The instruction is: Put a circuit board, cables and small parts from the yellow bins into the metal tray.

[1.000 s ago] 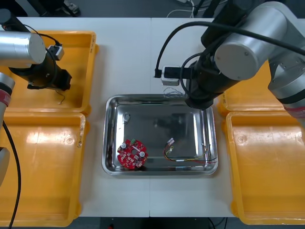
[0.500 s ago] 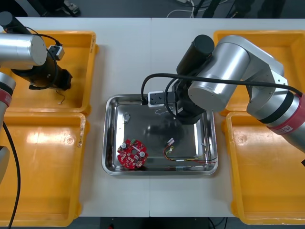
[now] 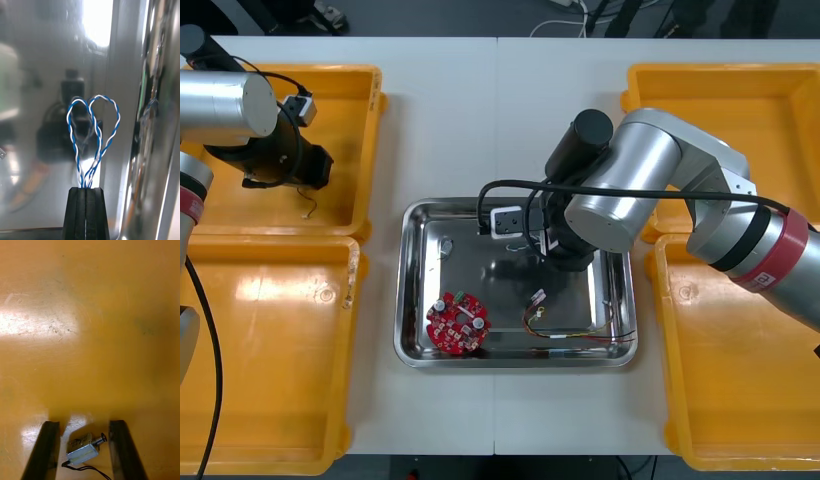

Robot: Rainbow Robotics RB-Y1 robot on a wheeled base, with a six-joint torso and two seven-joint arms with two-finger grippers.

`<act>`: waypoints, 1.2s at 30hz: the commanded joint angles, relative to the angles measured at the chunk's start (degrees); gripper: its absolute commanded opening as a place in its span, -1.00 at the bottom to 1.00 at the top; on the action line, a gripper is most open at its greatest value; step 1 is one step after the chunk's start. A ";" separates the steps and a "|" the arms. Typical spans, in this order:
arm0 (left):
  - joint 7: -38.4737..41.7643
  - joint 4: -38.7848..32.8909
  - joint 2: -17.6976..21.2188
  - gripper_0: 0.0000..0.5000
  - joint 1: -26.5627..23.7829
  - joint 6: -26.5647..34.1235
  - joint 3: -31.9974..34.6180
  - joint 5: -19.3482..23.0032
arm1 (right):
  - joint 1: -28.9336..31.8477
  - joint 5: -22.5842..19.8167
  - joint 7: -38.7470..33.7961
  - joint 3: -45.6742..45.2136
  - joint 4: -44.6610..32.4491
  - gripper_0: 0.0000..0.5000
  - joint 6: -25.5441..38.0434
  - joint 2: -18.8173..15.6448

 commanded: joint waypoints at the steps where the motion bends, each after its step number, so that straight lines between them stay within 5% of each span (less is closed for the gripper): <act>1: -8.92 -0.15 2.08 -1.00 -0.74 -0.70 -1.23 0.38 | 0.50 0.10 2.44 0.52 0.63 -1.00 -1.23 0.01; 14: -9.36 -0.15 2.70 -1.00 -0.83 0.35 -1.50 0.47 | 1.55 -0.34 3.14 0.69 0.63 -1.00 -3.61 -1.66; 23: -9.53 -6.83 4.54 -1.00 -0.92 9.76 0.17 0.82 | 1.55 -0.17 3.05 0.69 0.54 -0.99 -3.52 -2.10; 24: -9.53 -7.35 4.54 -1.00 -0.92 10.28 0.35 0.82 | 1.55 -0.08 2.97 0.69 0.45 -0.87 -3.43 -2.10; 29: -9.36 -9.55 4.54 -1.00 -0.92 12.57 1.40 0.82 | 1.55 1.24 2.79 0.69 -0.51 0.41 -2.55 -2.10; 32: -9.18 -9.99 4.54 -1.00 -0.92 12.57 1.49 0.74 | 1.55 1.50 2.61 0.69 -0.69 1.00 -2.02 -2.10; 36: -9.00 -10.43 4.54 -1.00 -0.92 12.66 1.67 0.74 | 1.55 1.59 2.26 0.69 -1.13 1.00 -1.32 -2.10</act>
